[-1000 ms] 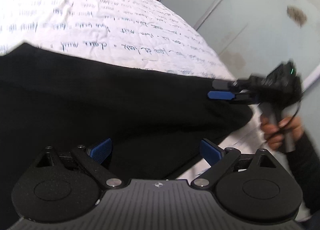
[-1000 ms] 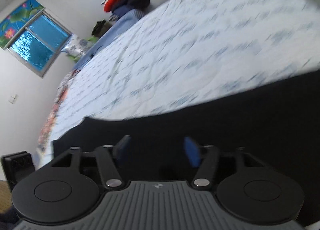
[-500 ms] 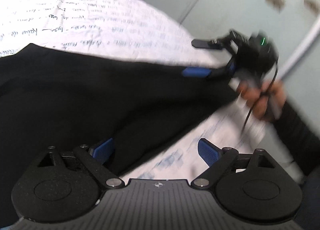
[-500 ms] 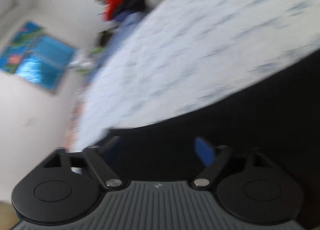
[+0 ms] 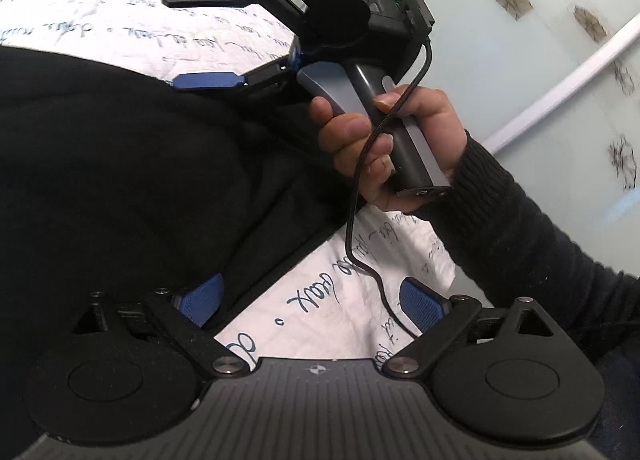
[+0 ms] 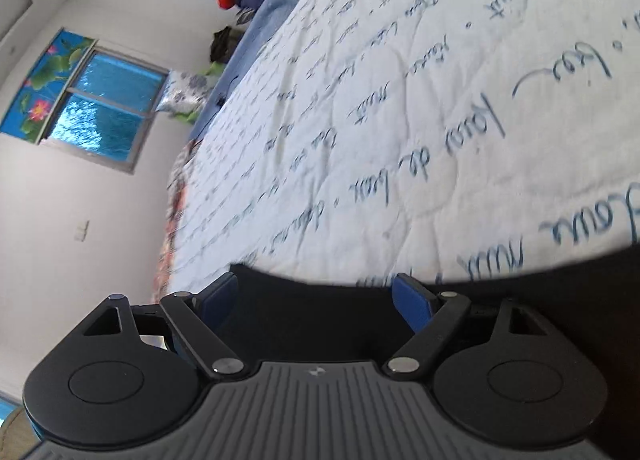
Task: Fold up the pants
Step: 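Lower the right gripper onto the folded pants edge beside the left gripper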
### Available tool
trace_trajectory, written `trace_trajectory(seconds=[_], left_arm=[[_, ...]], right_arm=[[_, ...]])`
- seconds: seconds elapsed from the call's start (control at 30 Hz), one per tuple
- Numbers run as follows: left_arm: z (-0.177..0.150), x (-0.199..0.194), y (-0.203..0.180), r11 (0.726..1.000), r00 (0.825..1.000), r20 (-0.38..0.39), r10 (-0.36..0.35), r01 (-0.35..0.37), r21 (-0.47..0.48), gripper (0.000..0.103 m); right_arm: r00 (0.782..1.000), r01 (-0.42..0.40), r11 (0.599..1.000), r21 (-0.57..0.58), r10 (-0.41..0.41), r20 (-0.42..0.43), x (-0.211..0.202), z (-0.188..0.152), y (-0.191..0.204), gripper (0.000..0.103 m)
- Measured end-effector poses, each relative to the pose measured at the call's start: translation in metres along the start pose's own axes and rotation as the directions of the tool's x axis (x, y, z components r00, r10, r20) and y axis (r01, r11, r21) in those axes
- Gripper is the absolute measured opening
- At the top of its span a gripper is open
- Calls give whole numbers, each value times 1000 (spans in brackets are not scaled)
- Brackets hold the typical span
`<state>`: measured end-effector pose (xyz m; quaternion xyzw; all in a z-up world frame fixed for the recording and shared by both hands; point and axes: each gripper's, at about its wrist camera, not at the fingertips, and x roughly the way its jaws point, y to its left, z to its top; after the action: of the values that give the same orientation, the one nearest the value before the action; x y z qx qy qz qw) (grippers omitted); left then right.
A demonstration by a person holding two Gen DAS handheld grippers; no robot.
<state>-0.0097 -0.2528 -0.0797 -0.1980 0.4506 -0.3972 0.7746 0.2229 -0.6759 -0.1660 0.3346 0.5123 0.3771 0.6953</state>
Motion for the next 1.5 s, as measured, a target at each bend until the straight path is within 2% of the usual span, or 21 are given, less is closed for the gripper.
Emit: trace_trajectory(seconds=[0.03, 0.1, 0.2, 0.3, 0.4, 0.47, 0.57, 0.67, 0.77, 0.8, 0.83, 0.87, 0.9, 1.0, 1.07, 1.13, 1.23, 1.33, 1.43, 1.47, 1.5], left_arm=[[-2, -5, -3, 1000, 1000, 9, 14, -14, -22, 89], [-4, -28, -3, 999, 998, 61, 19, -16, -48, 90], [-8, -65, 5, 997, 983, 168, 67, -58, -59, 93], [-14, -96, 27, 980, 958, 226, 178, -152, -125, 93], [-15, -125, 51, 956, 926, 283, 250, -190, -224, 93], [-19, -132, 58, 941, 911, 291, 294, -222, -255, 93], [-29, -133, 66, 921, 903, 254, 346, -276, -275, 93], [-39, -135, 64, 923, 890, 272, 365, -308, -230, 93], [-44, -122, 55, 920, 878, 282, 386, -342, -192, 94], [-48, -125, 56, 920, 877, 286, 387, -347, -182, 94], [-52, -125, 55, 920, 874, 290, 390, -355, -166, 93], [-56, -121, 52, 921, 873, 297, 388, -358, -151, 93], [-56, -119, 49, 924, 872, 305, 383, -357, -139, 93], [-62, -129, 42, 919, 861, 322, 393, -365, -146, 88], [-62, -144, 40, 922, 854, 349, 385, -343, -179, 88], [-63, -164, 42, 916, 822, 405, 400, -341, -212, 91], [-64, -183, 59, 884, 785, 412, 462, -367, -291, 92], [-64, -185, 80, 845, 778, 357, 516, -394, -363, 91], [-67, -180, 77, 840, 760, 370, 535, -431, -329, 93], [-65, -174, 75, 833, 750, 368, 550, -459, -308, 94], [-64, -169, 71, 828, 741, 371, 560, -482, -287, 97]], right_arm=[[1000, 9, 1000, 5, -9, 0, 3, 1, 2, 85], [1000, 18, 1000, -4, -18, 9, -3, -3, 11, 86], [998, -58, 997, -48, 58, -2, -15, -16, 27, 87], [993, -113, 992, -58, 111, -45, -17, -29, 37, 93], [988, -137, 990, -38, 134, -74, 0, -31, 47, 93], [981, -173, 985, -7, 172, -91, 18, -27, 55, 93], [953, -256, 966, 46, 260, -156, 56, -21, 77, 93], [912, -319, 944, 87, 330, -245, 108, -19, 105, 93], [891, -289, 946, 149, 322, -319, 167, -21, 115, 93], [908, -235, 964, 124, 263, -326, 183, -19, 116, 93], [935, -150, 985, 86, 170, -311, 196, -15, 112, 84], [941, -145, 986, 86, 164, -295, 204, -11, 107, 78], [939, -164, 980, 115, 191, -286, 208, -5, 103, 78], [940, -180, 961, 210, 231, -253, 202, 2, 90, 77], [950, -172, 971, 164, 208, -235, 179, -5, 94, 82], [955, -196, 975, 101, 213, -205, 143, -15, 97, 91], [952, -262, 961, 90, 273, -140, 75, -36, 83, 97], [952, -289, 944, 158, 300, -55, 22, -59, 52, 99], [959, -274, 940, 202, 283, -16, 0, -89, 21, 100], [966, -252, 948, 196, 259, -10, 1, -99, 10, 94], [958, -287, 946, 152, 286, 30, 0, -107, 3, 94]])
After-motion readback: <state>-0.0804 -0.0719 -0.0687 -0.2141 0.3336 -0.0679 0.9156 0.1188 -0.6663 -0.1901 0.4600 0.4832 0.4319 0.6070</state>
